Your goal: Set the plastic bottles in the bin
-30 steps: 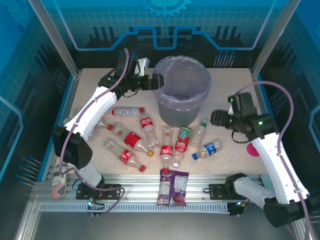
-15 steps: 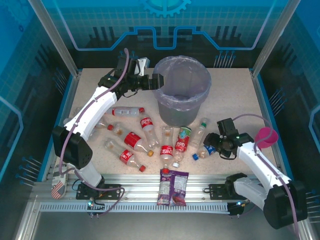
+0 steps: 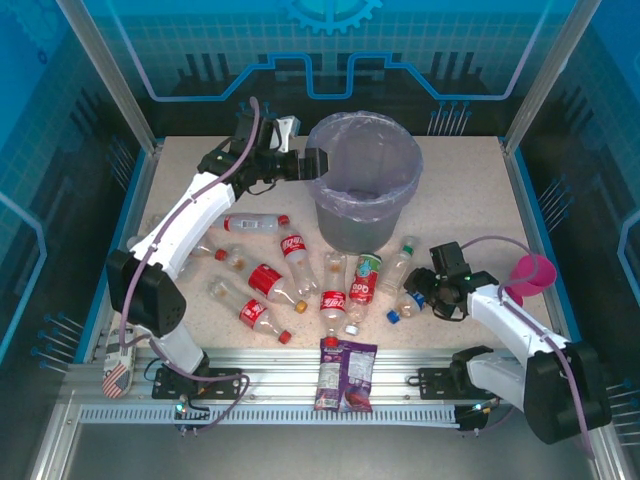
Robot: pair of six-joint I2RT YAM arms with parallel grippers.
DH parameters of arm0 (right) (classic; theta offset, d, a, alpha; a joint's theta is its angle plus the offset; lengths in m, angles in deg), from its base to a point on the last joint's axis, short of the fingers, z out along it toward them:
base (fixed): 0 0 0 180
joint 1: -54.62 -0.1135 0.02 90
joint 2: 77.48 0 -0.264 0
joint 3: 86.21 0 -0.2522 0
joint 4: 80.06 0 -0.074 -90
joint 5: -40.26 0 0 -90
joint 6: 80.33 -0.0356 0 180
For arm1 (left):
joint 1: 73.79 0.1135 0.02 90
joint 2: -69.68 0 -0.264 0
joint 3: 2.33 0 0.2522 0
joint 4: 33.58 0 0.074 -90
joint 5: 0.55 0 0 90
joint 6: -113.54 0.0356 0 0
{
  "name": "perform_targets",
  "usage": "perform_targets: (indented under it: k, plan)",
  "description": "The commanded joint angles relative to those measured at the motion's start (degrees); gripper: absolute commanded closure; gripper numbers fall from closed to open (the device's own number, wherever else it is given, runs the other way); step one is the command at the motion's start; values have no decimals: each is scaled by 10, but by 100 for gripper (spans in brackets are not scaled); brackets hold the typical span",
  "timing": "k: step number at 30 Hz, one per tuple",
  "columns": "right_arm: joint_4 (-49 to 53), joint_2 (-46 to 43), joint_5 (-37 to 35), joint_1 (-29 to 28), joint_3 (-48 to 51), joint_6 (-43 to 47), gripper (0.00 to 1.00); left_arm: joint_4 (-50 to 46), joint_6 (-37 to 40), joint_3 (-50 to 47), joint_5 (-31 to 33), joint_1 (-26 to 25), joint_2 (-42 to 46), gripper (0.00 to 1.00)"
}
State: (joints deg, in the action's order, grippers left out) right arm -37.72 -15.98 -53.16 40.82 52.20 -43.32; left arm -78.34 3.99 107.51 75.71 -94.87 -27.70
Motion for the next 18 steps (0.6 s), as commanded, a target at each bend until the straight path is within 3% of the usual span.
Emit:
perform_targets:
  k: [1, 7, 18]
  plan:
    - [-18, 6, -9, 8, 6, -7, 23, 10, 5, -3, 6, -4, -9, 4]
    - [-29, 15, -17, 13, 6, 1, 30, 19, 1, -9, 4, -4, -11, 5]
    - [52, -50, -59, 20, -50, 48, 40, 14, 3, -3, -10, -3, -17, 4]
